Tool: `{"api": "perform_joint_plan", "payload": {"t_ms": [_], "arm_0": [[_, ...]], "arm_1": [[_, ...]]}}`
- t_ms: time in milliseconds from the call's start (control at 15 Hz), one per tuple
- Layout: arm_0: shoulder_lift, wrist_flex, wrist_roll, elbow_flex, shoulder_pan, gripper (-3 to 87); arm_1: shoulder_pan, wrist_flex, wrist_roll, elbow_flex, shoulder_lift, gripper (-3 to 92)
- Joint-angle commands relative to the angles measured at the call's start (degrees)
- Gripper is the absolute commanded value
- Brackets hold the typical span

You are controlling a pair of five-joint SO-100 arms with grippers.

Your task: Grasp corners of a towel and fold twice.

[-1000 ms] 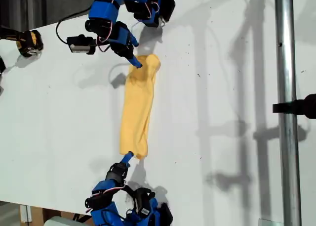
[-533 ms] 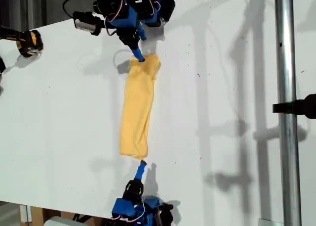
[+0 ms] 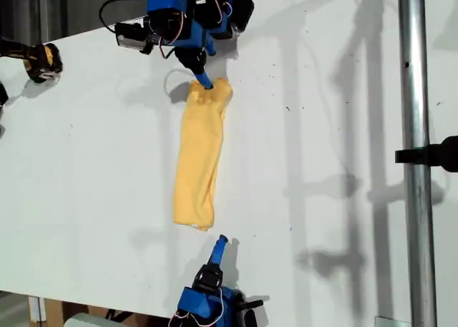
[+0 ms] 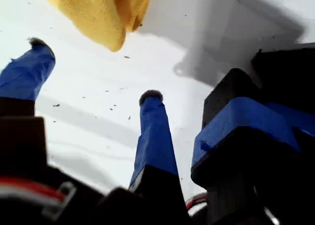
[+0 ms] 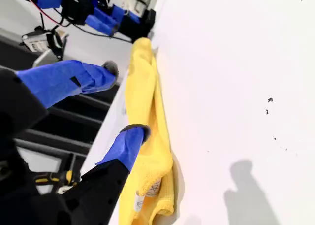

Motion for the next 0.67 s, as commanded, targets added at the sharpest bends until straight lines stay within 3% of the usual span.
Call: {"api": "perform_joint_plan", "payload": {"t_ms": [0, 333, 600], "arm_0": [[0.35, -0.09, -0.97, -0.26, 0.62, 18.6], [0.35, 0.26, -1.49, -0.18, 0.26, 18.6], [0.35, 0.53, -2.11, -0.18, -0.35, 18.6]], "arm_1": [[4.31, -8.35, -4.83, 3.52, -1.85, 37.0], [11.25, -19.34, -11.07, 11.43, -2.9, 36.0], [13.27, -29.44, -13.97, 12.04, -15.64, 36.1]]}}
